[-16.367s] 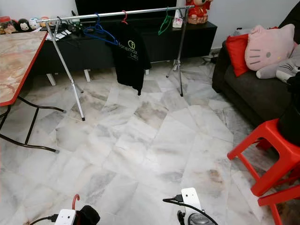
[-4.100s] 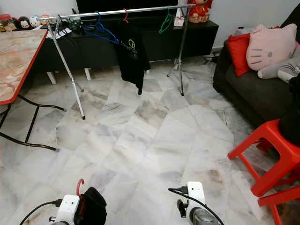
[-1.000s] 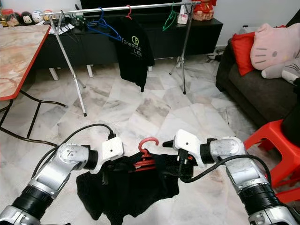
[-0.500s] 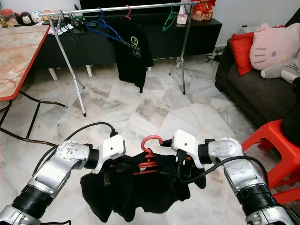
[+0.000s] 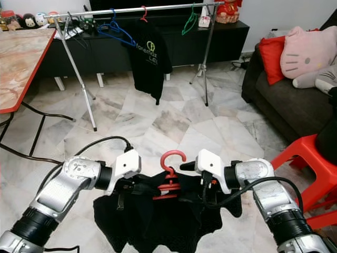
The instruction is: Hang hanger
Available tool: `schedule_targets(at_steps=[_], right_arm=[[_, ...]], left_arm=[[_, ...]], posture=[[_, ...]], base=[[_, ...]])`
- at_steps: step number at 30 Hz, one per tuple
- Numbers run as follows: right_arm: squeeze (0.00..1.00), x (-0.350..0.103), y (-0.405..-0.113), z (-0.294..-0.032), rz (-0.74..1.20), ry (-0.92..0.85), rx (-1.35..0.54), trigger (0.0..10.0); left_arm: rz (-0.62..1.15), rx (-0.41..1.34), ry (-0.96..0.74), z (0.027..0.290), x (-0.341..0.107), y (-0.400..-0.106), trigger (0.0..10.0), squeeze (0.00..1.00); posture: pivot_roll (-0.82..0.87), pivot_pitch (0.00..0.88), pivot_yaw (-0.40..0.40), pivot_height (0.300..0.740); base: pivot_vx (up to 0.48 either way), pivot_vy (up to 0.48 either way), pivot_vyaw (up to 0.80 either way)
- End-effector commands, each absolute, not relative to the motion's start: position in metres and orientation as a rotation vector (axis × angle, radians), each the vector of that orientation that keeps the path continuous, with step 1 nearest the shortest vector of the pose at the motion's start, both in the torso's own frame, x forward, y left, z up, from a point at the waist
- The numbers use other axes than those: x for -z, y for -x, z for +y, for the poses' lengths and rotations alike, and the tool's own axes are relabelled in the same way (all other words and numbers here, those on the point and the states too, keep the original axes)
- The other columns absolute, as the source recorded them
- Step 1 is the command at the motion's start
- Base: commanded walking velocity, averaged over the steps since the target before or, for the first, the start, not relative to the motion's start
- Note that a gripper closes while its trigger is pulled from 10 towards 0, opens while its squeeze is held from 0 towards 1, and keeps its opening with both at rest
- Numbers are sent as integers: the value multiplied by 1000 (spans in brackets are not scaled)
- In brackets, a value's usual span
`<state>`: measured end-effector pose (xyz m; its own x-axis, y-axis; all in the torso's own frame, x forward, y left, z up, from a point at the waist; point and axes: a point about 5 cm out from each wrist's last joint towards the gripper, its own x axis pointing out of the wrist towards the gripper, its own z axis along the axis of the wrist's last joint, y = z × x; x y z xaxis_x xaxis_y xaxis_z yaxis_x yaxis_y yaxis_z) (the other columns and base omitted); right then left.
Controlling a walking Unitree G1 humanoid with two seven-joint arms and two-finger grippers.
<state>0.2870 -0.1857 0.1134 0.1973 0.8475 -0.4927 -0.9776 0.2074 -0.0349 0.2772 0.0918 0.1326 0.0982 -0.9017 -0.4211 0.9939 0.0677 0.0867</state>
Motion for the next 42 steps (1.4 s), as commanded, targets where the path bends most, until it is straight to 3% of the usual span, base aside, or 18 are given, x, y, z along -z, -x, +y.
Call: schedule_targets(at_steps=[1,42], right_arm=[[0,-112,-287,-191,417,345,-1306,0],[0,-114,-278,-179,383,250,-1381,0]], left_arm=[[227,1493,-399,86,-146,-276,10000,0],[169,1471,-385,77,-156,-280,10000,0]], posture=[[-85,0,-59,740],[-84,0,-55,740]], base=[[0,0,0],[0,0,0]])
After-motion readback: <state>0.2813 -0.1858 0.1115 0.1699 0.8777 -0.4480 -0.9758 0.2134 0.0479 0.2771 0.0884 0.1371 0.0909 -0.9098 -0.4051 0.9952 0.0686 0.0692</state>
